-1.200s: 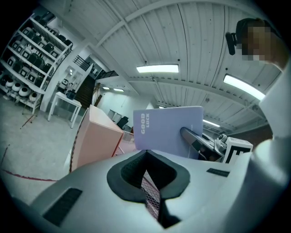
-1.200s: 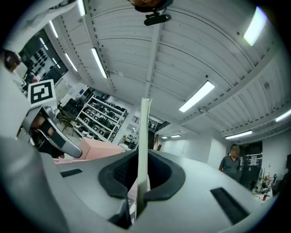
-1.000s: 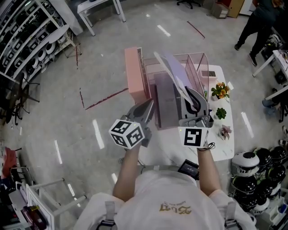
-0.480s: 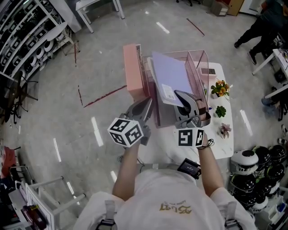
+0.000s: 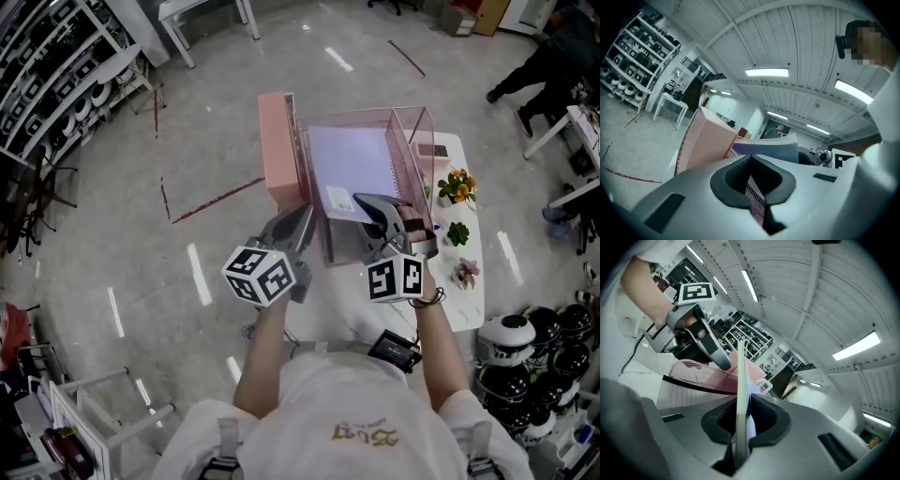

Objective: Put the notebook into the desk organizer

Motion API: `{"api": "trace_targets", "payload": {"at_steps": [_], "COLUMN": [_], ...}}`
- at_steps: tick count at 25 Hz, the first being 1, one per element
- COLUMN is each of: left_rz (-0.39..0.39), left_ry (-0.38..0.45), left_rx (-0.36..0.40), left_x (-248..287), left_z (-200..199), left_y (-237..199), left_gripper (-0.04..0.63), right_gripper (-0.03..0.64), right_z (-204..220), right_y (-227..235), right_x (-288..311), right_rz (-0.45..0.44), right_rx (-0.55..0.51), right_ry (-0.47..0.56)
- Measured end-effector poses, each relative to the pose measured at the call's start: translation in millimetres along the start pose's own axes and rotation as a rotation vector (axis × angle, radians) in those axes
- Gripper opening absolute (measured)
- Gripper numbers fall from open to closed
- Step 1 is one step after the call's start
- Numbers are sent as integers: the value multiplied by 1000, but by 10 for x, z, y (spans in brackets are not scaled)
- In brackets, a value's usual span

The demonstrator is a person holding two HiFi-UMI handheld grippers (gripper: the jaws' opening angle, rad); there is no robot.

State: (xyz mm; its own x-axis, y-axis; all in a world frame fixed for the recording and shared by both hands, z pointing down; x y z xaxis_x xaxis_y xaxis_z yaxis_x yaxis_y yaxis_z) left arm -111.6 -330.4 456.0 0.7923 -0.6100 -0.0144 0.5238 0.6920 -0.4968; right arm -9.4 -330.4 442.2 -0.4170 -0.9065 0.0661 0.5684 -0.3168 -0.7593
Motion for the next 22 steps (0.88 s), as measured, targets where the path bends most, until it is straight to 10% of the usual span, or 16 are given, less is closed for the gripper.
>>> {"api": "trace_targets", "payload": {"at_steps": [22], "left_rz": [0], "left_ry": [8], "left_rx": [-4], "left_x": [-109], "left_z": [-7], "left_y": [36], "left_gripper": [14], "right_gripper": [187], "right_z": [207], "right_y": [-305], "right_x": [-8], "right_rz": [-483], "right_rx": [223], "right_ry": [-208]}}
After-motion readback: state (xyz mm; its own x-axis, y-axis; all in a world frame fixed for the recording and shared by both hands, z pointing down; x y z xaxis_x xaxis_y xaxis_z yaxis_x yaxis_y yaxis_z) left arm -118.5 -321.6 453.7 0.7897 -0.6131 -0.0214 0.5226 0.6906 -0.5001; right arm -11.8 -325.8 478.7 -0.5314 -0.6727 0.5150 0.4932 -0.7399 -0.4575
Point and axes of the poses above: the fingertips, and each gripper's own axes: x forward along the fingers, y to its right, z out of its underside, the point moved 3 cm from there along -x, backward along the fingers, and after that the axes turned 14 degrees about z, right-handed, at the moved point
